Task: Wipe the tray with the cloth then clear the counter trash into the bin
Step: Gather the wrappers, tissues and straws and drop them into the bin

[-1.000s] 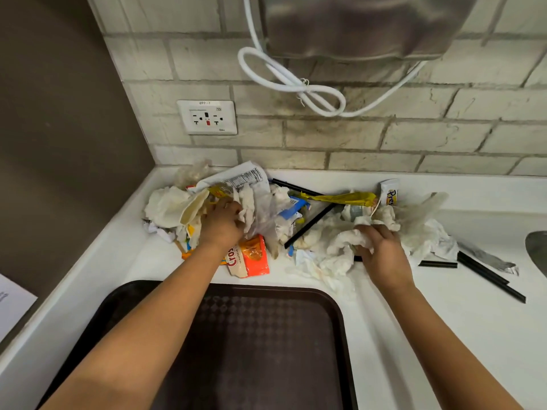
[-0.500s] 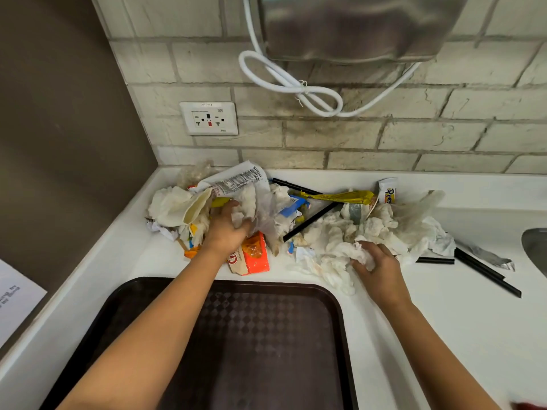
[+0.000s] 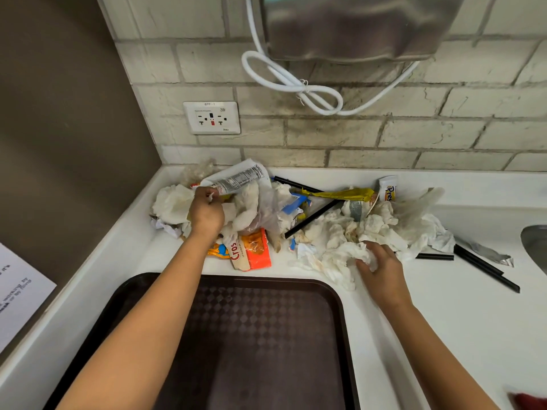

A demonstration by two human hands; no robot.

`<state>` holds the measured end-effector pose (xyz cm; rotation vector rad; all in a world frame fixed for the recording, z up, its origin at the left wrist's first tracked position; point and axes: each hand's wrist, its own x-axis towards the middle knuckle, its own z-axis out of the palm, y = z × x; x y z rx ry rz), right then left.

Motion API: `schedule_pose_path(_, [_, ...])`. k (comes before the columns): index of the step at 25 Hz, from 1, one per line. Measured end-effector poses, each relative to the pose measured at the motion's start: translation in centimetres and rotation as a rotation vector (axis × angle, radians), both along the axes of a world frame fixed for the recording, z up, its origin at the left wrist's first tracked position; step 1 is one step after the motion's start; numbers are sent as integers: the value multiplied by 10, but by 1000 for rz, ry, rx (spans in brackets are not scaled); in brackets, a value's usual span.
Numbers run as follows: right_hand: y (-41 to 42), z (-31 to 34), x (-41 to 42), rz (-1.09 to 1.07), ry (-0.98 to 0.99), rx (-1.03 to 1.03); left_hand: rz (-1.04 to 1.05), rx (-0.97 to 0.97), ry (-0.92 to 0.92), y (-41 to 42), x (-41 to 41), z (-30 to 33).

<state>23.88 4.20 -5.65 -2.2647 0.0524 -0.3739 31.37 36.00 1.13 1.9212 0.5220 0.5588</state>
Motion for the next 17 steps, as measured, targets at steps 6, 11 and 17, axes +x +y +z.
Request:
schedule_pose_path(6, [6, 19, -14, -47, -137, 9, -74, -354, -134, 1, -21, 16])
schedule_pose_path(11, [1, 20, -37, -23, -144, -25, -23, -19, 215, 19, -46, -25])
schedule_pose_path(17, [-1, 7, -50, 13, -42, -92, -194, 292, 349, 16, -67, -51])
